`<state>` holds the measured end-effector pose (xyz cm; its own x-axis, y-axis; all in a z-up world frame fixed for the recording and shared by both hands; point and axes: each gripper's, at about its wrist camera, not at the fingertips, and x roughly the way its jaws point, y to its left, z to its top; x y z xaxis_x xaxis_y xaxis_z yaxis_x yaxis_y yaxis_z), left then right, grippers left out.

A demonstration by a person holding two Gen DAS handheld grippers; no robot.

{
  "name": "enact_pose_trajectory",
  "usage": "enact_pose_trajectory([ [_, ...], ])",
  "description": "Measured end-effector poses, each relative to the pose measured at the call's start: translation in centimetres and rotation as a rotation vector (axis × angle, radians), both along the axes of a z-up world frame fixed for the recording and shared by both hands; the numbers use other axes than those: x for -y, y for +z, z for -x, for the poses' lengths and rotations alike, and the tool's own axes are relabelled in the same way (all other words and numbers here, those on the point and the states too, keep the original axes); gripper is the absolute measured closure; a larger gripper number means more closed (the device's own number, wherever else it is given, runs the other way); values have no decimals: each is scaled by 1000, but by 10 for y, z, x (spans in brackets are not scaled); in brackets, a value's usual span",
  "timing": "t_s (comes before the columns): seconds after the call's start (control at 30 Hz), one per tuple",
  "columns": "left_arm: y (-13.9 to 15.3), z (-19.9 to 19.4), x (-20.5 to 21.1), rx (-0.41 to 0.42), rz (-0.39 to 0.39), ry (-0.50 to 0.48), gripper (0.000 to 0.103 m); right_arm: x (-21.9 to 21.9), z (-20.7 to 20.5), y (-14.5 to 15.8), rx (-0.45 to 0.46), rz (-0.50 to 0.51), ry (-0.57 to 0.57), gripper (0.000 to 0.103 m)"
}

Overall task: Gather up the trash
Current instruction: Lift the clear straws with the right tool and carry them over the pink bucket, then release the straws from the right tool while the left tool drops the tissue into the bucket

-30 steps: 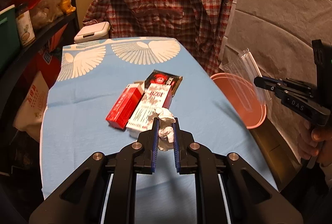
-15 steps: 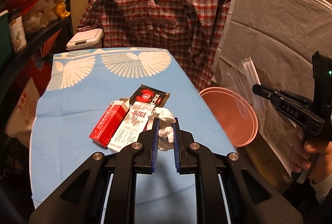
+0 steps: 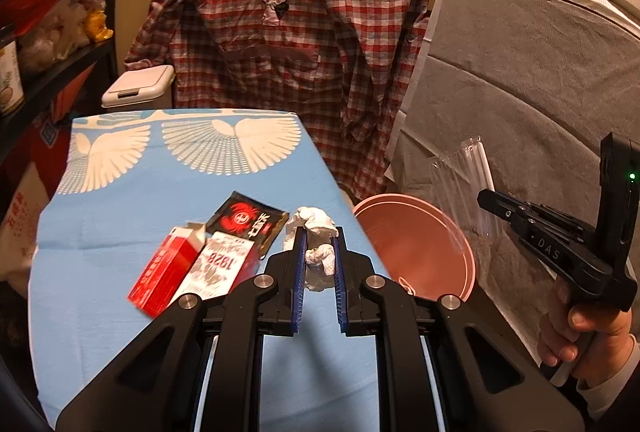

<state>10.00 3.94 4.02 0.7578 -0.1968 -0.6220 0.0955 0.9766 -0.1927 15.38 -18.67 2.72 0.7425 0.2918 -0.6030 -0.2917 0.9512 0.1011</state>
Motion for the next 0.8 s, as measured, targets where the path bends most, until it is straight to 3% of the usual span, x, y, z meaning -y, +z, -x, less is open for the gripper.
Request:
enact_pose_trajectory([
  [0.8, -24, -55, 69, -37, 7, -133, 90, 34, -27, -3, -18, -9, -130, 97],
])
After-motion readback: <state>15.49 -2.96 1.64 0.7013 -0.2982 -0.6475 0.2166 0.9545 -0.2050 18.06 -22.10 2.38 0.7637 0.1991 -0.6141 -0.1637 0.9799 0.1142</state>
